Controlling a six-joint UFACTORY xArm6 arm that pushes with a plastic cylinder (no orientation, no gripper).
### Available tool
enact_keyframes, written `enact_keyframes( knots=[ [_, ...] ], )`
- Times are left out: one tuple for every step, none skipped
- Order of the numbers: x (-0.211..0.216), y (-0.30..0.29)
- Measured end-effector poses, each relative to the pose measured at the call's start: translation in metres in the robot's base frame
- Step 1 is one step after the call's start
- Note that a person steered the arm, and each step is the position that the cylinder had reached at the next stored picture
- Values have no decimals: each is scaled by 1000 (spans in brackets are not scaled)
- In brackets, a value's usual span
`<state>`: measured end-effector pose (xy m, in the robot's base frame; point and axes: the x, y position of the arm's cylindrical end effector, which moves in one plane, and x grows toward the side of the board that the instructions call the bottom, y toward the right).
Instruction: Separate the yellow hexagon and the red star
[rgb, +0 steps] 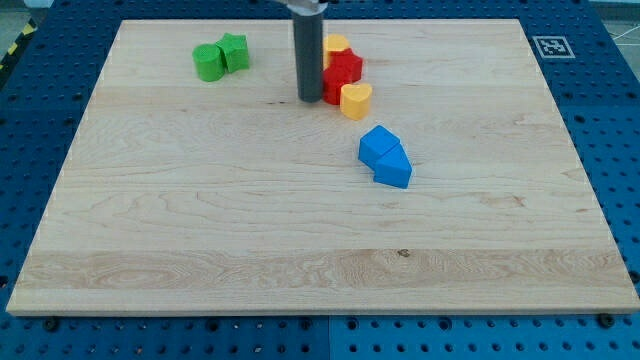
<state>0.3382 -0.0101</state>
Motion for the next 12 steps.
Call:
enact_keyframes(
  knots=[
    [-4, -2],
    [-3, -19],
    [-3, -36],
    [-46, -36],
    [-88, -30],
    [-119, -23],
    [-121, 12],
    [-120, 18],
    [-113, 40],
    [-97, 40],
    [-77, 40],
    [-62, 37]
  ],
)
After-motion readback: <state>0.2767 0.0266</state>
